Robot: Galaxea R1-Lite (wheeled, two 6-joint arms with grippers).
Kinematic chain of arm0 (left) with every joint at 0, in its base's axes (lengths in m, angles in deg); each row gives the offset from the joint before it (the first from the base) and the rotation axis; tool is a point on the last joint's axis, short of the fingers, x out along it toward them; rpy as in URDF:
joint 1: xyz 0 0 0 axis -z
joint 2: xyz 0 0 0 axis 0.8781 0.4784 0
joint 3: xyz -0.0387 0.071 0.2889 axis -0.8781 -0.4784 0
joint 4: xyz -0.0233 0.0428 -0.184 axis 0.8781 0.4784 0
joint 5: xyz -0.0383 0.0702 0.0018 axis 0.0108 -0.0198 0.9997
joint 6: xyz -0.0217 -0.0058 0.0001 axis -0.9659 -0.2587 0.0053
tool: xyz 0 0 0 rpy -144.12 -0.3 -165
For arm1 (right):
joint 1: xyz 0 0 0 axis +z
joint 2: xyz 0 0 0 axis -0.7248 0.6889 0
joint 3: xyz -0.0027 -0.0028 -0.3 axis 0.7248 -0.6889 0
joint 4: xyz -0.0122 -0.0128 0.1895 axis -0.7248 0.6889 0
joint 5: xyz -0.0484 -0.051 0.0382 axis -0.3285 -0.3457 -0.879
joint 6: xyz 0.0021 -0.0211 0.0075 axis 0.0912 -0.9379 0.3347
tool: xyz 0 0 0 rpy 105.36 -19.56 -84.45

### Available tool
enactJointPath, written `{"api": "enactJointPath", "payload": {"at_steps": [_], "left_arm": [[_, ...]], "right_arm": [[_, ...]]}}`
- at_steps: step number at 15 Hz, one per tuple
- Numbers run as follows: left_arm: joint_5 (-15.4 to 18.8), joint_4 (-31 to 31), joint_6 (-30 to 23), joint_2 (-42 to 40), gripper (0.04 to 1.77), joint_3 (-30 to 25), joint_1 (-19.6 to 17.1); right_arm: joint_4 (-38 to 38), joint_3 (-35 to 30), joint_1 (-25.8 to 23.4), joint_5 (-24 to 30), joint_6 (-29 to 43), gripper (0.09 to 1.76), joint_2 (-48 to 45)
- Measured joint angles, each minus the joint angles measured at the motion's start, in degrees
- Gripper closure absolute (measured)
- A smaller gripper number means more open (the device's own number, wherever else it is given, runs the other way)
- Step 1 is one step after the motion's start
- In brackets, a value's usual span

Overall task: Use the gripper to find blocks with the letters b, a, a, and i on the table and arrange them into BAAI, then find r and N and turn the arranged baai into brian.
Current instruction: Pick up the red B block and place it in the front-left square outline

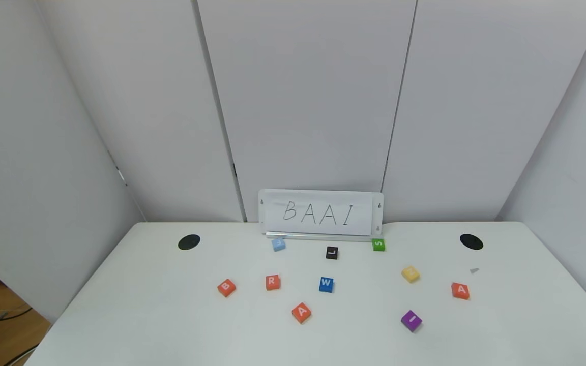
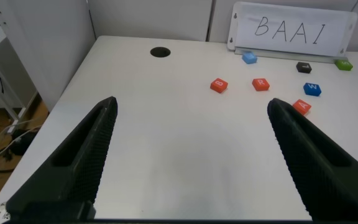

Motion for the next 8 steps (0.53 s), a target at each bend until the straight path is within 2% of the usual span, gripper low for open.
{"api": "enactJointPath", "payload": {"at_steps": [8], "left_arm": [[0.00, 0.00, -0.11, 0.00, 0.09, 0.00, 0.00]], "right_arm": [[0.00, 0.00, 0.00, 0.02, -0.02, 0.14, 0.00]]}}
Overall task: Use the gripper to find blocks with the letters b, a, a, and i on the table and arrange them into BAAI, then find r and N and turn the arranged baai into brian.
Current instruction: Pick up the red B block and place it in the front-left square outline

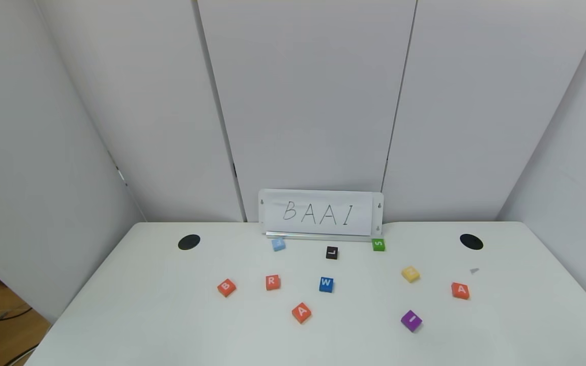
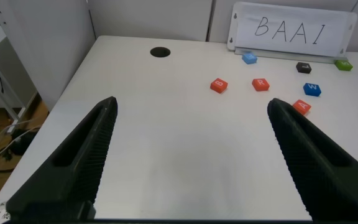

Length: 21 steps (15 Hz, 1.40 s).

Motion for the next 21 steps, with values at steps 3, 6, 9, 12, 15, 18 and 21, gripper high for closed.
{"api": "enactJointPath", "payload": {"at_steps": [3, 6, 9, 12, 15, 18, 21], "left_arm": [[0.00, 0.00, 0.00, 0.00, 0.09, 0.00, 0.00], [0.00, -0.02, 0.00, 0.00, 0.09, 0.00, 0.00], [0.00, 0.00, 0.00, 0.00, 0.09, 0.00, 0.00], [0.00, -0.02, 0.00, 0.00, 0.09, 0.00, 0.00], [0.00, -0.02, -0.09, 0.00, 0.09, 0.00, 0.00], [0.00, -0.02, -0.11, 0.00, 0.09, 0.00, 0.00], [0.00, -0.02, -0.06, 0.00, 0.09, 0.00, 0.00]], "right_arm": [[0.00, 0.00, 0.00, -0.05, 0.00, 0.14, 0.00], [-0.11, 0.00, 0.00, -0.07, 0.20, 0.14, 0.00], [-0.06, 0.00, 0.00, -0.09, 0.13, 0.14, 0.00], [-0.01, 0.00, 0.00, -0.07, 0.13, 0.14, 0.00], [0.00, 0.00, 0.00, -0.07, 0.02, 0.14, 0.00], [0.00, 0.00, 0.00, -0.07, 0.09, 0.14, 0.00], [-0.06, 0.00, 0.00, -0.13, 0.29, 0.14, 0.00]]}}
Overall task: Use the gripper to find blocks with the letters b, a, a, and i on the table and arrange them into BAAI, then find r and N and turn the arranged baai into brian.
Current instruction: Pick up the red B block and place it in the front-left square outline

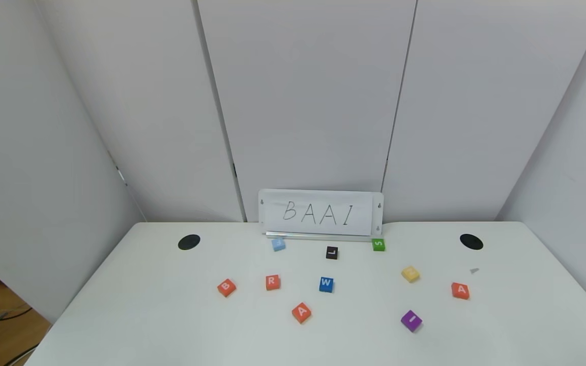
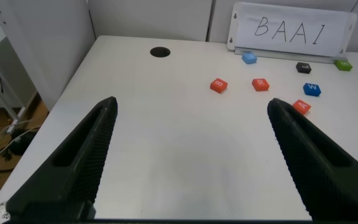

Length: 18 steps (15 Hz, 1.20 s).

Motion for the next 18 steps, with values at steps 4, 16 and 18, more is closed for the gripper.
{"api": "enactJointPath", "payload": {"at_steps": [4, 16, 18], "left_arm": [[0.00, -0.22, 0.11, 0.00, 0.09, 0.00, 0.00], [1.21, 7.08, 1.56, 13.21, 0.09, 24.86, 0.61], [1.06, 7.35, 2.88, 19.99, 0.09, 30.71, 0.78]], "right_arm": [[-0.17, 0.00, 0.00, -0.27, 0.79, 0.14, 0.00], [8.51, 30.56, 0.59, 0.06, 4.60, 0.14, 15.24], [11.28, 37.32, 0.72, 0.09, 4.57, 0.14, 21.77]]}}
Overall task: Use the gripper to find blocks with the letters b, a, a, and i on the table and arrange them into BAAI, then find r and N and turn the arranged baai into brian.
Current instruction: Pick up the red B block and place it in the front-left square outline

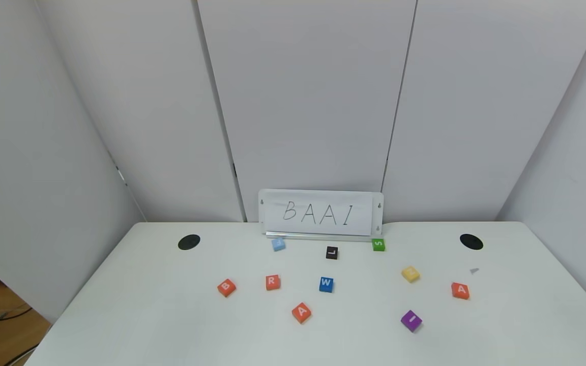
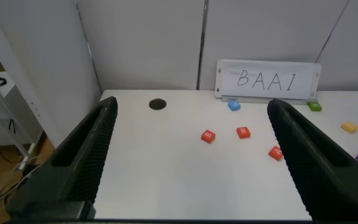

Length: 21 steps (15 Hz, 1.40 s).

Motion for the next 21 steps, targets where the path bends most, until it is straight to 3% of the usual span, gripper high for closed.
{"api": "enactJointPath", "payload": {"at_steps": [8, 13, 16, 21], "left_arm": [[0.35, 7.20, 1.67, 27.93, 0.09, 21.38, 0.17], [0.40, 15.96, 2.15, 44.82, 0.09, 34.89, 0.17], [0.28, 17.03, 2.15, 53.20, 0.09, 37.75, 0.17], [-0.32, 16.87, 1.61, 63.66, 0.09, 39.35, -0.39]], "right_arm": [[14.10, 24.64, -0.26, 0.27, 0.10, 0.14, 28.76], [21.41, 38.47, -0.09, 0.24, 1.39, 0.14, 46.80], [25.60, 43.19, 0.16, 0.20, 2.68, 0.14, 54.91], [25.93, 44.54, 2.58, 0.22, 5.57, 0.14, 63.28]]}}
